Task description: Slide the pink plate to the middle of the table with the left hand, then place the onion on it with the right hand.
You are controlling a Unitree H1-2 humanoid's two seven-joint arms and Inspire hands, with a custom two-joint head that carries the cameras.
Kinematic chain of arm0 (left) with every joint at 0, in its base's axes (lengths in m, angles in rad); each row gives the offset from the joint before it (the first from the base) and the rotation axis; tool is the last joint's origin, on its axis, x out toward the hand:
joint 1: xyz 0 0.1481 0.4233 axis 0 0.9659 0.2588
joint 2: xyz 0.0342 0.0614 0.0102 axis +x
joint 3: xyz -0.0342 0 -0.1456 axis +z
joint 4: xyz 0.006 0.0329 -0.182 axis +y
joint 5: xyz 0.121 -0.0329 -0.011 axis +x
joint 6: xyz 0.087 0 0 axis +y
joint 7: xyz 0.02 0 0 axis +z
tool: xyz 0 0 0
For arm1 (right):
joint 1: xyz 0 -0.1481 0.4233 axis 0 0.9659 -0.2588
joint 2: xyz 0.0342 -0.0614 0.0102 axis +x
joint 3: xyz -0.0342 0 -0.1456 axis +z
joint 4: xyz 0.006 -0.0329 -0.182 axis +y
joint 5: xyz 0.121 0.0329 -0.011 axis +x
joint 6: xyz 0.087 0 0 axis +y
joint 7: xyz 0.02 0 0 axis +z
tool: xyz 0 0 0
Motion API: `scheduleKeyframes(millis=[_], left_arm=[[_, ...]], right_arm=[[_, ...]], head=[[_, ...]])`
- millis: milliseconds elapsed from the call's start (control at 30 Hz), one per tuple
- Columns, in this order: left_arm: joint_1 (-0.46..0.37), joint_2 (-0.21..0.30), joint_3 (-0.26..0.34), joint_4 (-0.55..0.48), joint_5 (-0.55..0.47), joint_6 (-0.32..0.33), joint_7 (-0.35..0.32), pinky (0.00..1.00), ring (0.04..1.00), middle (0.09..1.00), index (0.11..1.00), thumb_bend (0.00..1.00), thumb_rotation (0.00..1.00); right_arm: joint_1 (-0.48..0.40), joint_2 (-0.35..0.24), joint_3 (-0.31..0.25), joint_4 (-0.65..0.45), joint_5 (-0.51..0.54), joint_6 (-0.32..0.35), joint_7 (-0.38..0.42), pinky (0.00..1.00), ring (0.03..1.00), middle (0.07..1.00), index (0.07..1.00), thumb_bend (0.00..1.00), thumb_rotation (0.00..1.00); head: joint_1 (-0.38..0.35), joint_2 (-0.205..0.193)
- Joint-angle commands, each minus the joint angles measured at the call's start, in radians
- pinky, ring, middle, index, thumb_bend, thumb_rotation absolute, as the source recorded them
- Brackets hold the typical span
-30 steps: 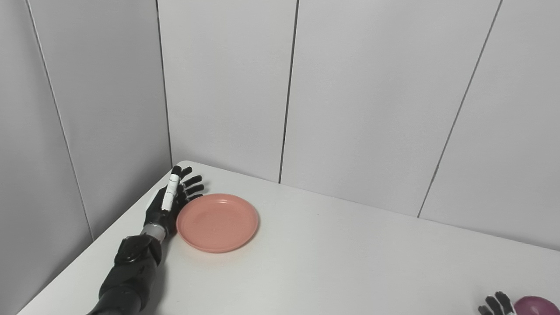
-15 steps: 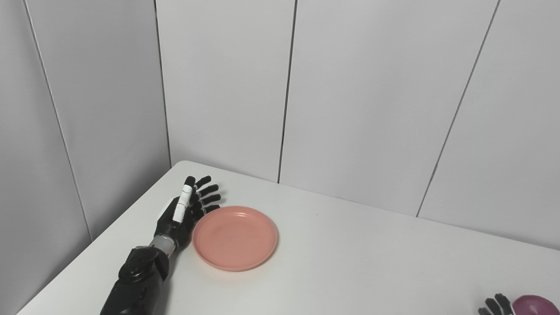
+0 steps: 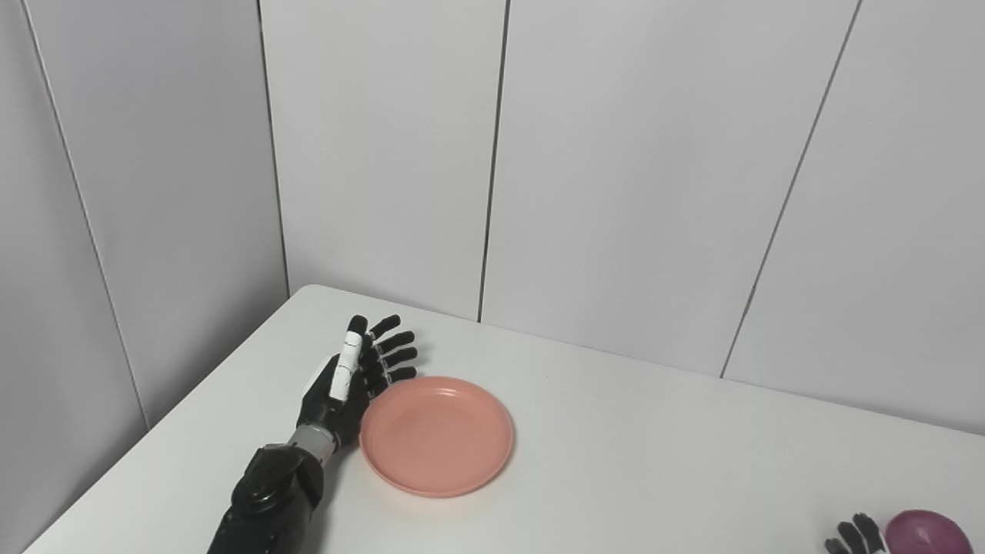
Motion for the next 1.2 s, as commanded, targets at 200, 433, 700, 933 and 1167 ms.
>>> scheduleKeyframes(millis=[200, 433, 700, 933, 1167], left_arm=[[0.003, -0.038, -0.070, -0.147, 0.052, 0.091, 0.046, 0.79, 0.812, 0.795, 0.839, 0.81, 0.90], [0.024, -0.064, -0.103, -0.238, 0.085, 0.183, 0.089, 0.79, 0.800, 0.792, 0.833, 0.80, 0.89], [0.038, -0.077, -0.125, -0.286, 0.091, 0.219, 0.084, 0.75, 0.786, 0.772, 0.818, 0.80, 0.88], [0.075, -0.118, -0.162, -0.320, 0.106, 0.242, 0.098, 0.71, 0.775, 0.773, 0.811, 0.82, 0.88], [0.100, -0.145, -0.201, -0.309, 0.121, 0.236, 0.082, 0.71, 0.767, 0.774, 0.818, 0.85, 0.90]], right_arm=[[0.018, 0.036, 0.018, -0.007, 0.012, 0.060, -0.021, 1.00, 0.999, 1.000, 1.000, 0.81, 0.98], [0.015, 0.043, 0.031, -0.016, -0.003, 0.064, -0.040, 1.00, 0.989, 0.994, 1.000, 0.83, 0.99], [0.011, 0.049, 0.047, -0.021, -0.012, 0.066, -0.055, 1.00, 0.987, 0.994, 1.000, 0.85, 0.97], [0.008, 0.063, 0.062, -0.033, -0.030, 0.072, -0.070, 1.00, 0.978, 0.989, 0.995, 0.86, 0.97], [0.007, 0.085, 0.074, -0.046, -0.043, 0.082, -0.089, 1.00, 0.966, 0.978, 0.988, 0.87, 0.96]], head=[[-0.047, 0.028], [-0.066, 0.041], [-0.103, 0.053], [-0.138, 0.061], [-0.185, 0.072]])
